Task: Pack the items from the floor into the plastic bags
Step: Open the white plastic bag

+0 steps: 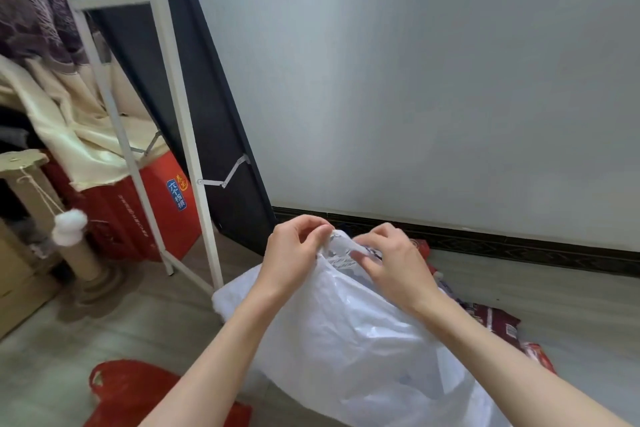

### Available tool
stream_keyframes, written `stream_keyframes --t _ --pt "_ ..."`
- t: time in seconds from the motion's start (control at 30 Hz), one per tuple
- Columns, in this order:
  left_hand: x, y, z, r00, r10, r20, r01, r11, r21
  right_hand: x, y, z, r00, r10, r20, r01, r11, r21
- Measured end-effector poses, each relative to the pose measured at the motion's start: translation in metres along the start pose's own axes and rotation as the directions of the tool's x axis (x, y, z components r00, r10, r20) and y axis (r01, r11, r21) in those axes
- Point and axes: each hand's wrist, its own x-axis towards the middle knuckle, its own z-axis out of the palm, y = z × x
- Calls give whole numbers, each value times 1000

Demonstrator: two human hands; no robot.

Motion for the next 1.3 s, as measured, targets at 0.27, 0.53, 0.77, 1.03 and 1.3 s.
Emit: stream_keyframes --t 0.27,0.53,0.77,1.03,1.3 --pt "-4 -12 -9 946 -9 323 -92 951 296 2 16 -21 944 228 238 -322 793 517" --pt "-3 -8 -12 981 92 168 -160 879 449 5 3 -19 982 188 -25 -164 905 392" --pt "-9 9 -6 906 -390 167 416 893 -173 1 -4 -21 997 18 -71 8 936 352" --pt "-5 1 1 957 -277 -88 265 956 -129 -1 -1 -20 992 -63 -113 82 982 172" --pt "-6 -12 -18 965 8 261 -14 1000 21 4 2 -28 941 321 110 -320 728 606"
